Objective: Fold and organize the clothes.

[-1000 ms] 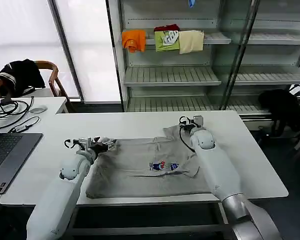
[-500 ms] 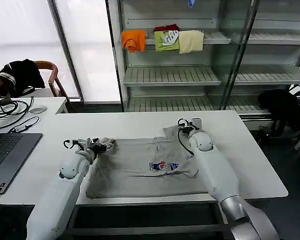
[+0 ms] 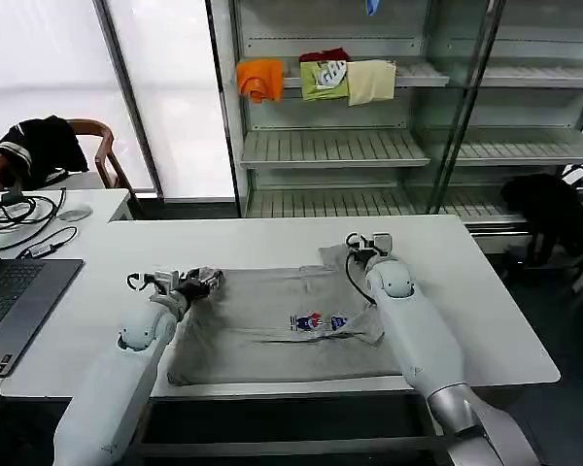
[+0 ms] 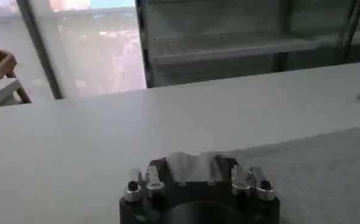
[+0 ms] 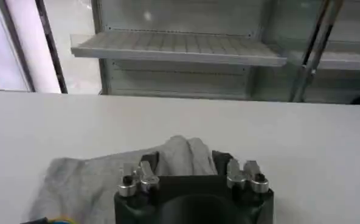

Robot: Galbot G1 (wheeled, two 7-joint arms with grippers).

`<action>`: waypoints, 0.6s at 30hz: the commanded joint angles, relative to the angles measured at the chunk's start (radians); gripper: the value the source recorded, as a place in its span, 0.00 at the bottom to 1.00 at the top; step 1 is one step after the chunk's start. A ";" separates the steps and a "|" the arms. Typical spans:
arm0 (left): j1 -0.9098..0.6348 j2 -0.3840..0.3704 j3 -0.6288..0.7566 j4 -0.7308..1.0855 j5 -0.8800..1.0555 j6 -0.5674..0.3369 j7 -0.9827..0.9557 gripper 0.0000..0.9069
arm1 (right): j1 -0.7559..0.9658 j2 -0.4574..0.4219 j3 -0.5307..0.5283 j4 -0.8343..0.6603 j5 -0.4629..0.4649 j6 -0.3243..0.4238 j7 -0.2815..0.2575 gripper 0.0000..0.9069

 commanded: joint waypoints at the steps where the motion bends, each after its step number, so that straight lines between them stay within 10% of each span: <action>1: 0.000 -0.017 0.008 0.017 0.001 -0.004 0.002 0.02 | -0.033 -0.010 0.007 0.039 0.019 -0.010 0.005 0.00; 18: 0.021 -0.025 -0.020 -0.054 0.011 -0.087 -0.012 0.02 | -0.106 -0.036 0.052 0.329 0.050 -0.023 -0.007 0.00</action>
